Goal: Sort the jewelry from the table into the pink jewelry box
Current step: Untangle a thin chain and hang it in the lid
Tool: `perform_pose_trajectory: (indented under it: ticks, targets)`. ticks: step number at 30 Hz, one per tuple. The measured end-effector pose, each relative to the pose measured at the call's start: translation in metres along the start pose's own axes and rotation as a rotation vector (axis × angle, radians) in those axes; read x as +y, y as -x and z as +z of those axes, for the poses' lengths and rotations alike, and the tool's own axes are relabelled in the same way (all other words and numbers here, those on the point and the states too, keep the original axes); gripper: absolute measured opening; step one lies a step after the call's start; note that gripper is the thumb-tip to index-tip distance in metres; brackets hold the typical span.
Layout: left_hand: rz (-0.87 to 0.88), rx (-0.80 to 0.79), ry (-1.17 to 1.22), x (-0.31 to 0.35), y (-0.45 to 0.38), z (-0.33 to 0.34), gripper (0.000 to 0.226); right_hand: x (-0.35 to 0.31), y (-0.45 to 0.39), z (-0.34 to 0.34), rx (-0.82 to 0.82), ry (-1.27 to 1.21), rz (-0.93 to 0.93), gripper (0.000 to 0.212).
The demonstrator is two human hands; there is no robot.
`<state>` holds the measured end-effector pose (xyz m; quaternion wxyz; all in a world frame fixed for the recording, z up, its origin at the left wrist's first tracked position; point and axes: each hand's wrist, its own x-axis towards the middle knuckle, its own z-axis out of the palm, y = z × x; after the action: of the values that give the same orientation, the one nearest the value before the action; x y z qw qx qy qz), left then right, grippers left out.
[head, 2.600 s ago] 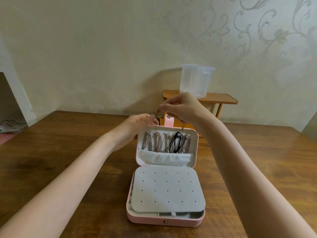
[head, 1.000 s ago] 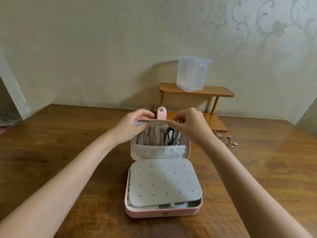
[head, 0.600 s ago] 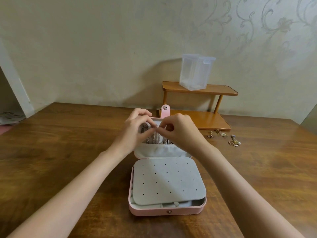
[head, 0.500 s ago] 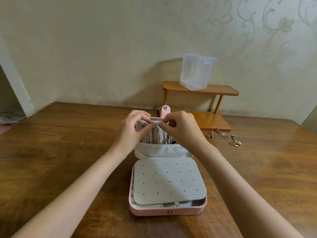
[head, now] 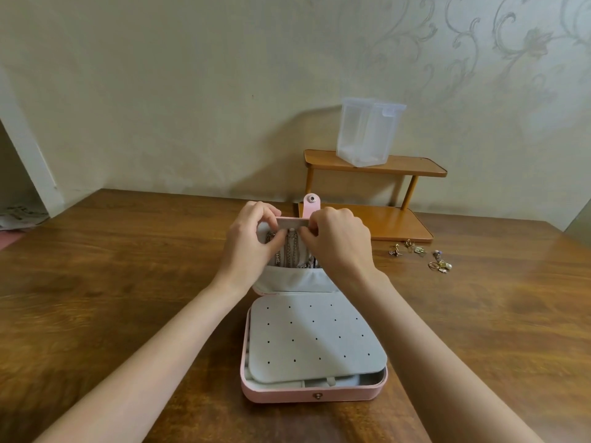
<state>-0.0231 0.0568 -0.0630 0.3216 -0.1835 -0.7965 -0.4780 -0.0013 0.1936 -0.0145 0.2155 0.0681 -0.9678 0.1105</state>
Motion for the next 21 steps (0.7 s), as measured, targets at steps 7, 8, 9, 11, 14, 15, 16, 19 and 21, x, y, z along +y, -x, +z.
perform_pose_trajectory:
  ticks: [7, 8, 9, 11, 14, 15, 16, 19, 21]
  targets:
    - [0.020, -0.122, -0.085, 0.003, -0.004, -0.007, 0.021, 0.013, 0.001, -0.010, -0.165, 0.022, -0.091, 0.022]
    - [0.027, -0.133, -0.093, 0.004, -0.004, -0.008, 0.023, 0.016, 0.002, -0.014, -0.198, 0.024, -0.105, 0.020]
    - [0.026, -0.145, -0.088, 0.005, -0.005, -0.009, 0.025, 0.019, 0.002, -0.017, -0.227, 0.023, -0.112, 0.018]
    - [-0.007, -0.179, -0.063, 0.006, -0.007, -0.010, 0.030, 0.027, 0.002, -0.024, -0.259, 0.001, -0.117, 0.013]
    - [-0.070, -0.241, -0.001, 0.006, -0.012, -0.012, 0.031, 0.035, -0.003, -0.035, -0.194, -0.082, -0.107, 0.007]
    - [-0.087, -0.264, 0.026, 0.006, -0.013, -0.013, 0.030, 0.035, -0.005, -0.039, -0.168, -0.133, -0.098, 0.006]
    - [-0.101, -0.288, 0.055, 0.006, -0.014, -0.014, 0.029, 0.034, -0.007, -0.043, -0.154, -0.200, -0.090, 0.006]
    - [-0.159, -0.331, 0.126, 0.010, -0.017, -0.015, 0.026, 0.027, -0.011, -0.046, -0.117, -0.394, -0.055, 0.009]
    - [-0.191, -0.339, 0.163, 0.013, -0.018, -0.016, 0.027, 0.021, -0.013, -0.043, -0.099, -0.481, -0.033, 0.010]
